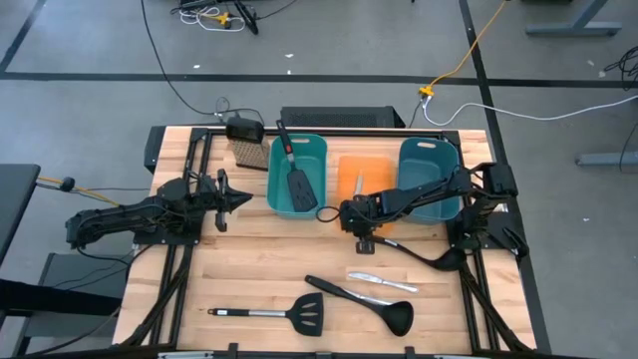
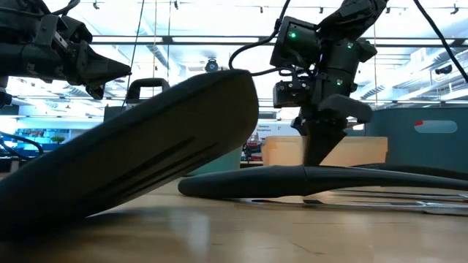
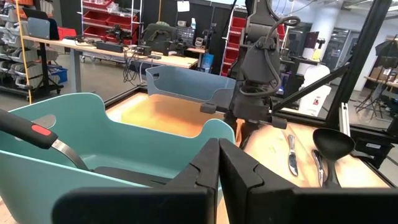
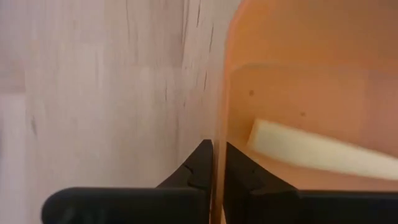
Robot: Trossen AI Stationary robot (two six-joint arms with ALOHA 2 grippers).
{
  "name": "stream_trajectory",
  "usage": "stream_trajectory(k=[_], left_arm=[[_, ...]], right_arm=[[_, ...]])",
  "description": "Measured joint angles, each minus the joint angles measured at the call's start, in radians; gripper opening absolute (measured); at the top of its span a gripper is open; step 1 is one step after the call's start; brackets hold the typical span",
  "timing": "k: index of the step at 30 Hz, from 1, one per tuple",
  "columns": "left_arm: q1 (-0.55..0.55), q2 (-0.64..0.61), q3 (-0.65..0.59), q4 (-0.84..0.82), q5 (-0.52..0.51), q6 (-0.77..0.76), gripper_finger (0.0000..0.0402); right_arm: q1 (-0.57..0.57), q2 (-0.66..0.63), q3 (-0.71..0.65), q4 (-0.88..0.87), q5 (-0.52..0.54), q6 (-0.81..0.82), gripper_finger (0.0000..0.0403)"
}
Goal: Pick & Place Kitchen Items
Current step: Adjust the orange bin
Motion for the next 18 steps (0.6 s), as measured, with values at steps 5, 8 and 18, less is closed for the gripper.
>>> stream_trajectory(k=[5, 8, 18], left_arm=[[0.0, 0.0, 0.0, 0.0, 0.0, -0.002, 0.0014], [0.0, 0.0, 0.0, 0.0, 0.0, -0.002, 0.0014], [0.0, 0.0, 0.0, 0.0, 0.0, -0.002, 0.0014]], right_arm=[[-0.007, 0.002, -0.002, 0.001, 0.029, -0.063, 0.0024], [-0.024, 0.002, -0.002, 0.007, 0.032, -0.019, 0.0024], [-0.042, 0.002, -0.003, 0.039, 0.024, 0.016, 0.0025]])
